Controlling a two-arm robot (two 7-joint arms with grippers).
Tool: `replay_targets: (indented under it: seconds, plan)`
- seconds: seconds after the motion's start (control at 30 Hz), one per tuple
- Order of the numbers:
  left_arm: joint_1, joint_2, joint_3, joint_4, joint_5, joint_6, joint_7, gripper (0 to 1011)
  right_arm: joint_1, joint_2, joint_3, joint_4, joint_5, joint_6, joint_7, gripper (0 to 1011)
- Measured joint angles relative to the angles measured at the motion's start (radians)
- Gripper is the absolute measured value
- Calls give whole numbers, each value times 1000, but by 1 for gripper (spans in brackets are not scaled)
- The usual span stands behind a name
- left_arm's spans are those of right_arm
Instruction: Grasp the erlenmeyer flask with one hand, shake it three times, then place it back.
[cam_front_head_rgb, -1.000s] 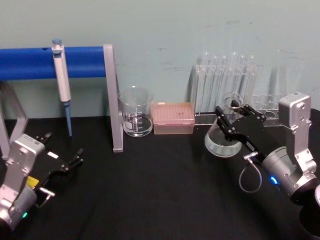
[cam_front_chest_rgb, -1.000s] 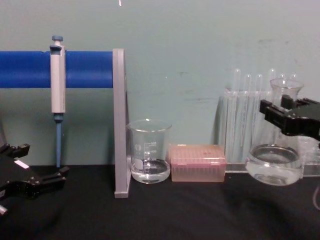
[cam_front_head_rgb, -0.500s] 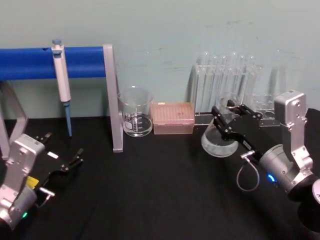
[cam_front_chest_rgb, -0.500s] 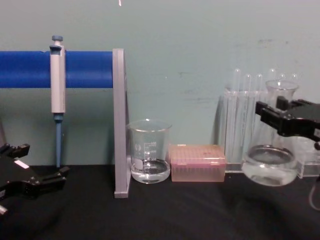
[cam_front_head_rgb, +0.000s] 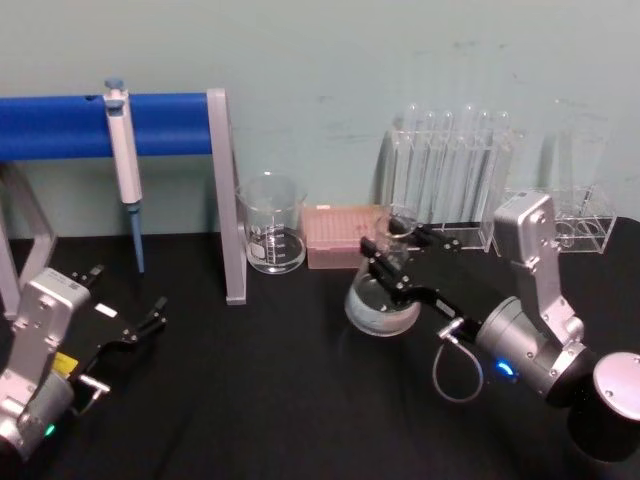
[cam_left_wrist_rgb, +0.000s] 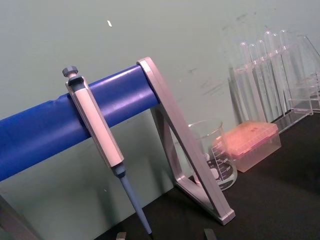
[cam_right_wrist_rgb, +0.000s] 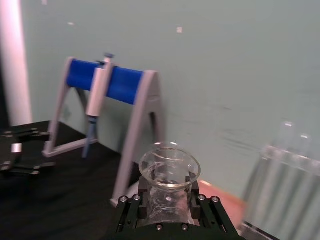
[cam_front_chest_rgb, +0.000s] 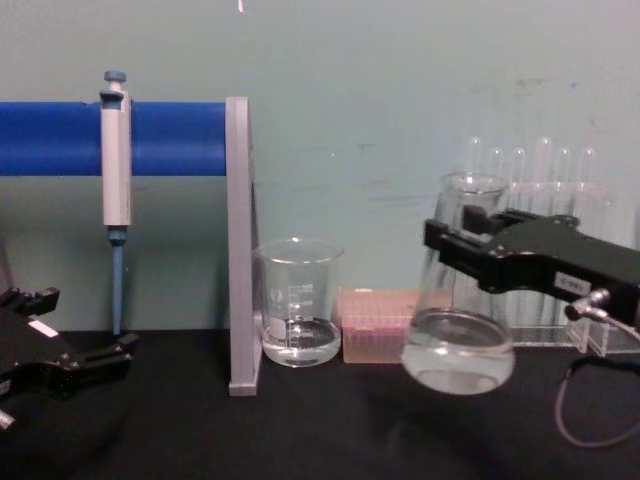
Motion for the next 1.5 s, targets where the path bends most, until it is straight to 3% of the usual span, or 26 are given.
replay_targets:
  seconds: [0.27, 0.8, 1.2, 1.5]
  plan:
    - [0, 0, 0, 0, 0, 0, 0, 1001, 16, 14, -62, -10, 25, -8, 67, 453]
    - [0, 0, 0, 0, 0, 0, 0, 1001, 37, 35, -139, -16, 76, -27, 136, 453]
    - [0, 0, 0, 0, 0, 0, 0, 1001, 37, 46, -149, -19, 95, -30, 118, 453]
    - [0, 0, 0, 0, 0, 0, 0, 1001, 15, 48, -110, -28, 82, -29, 40, 453]
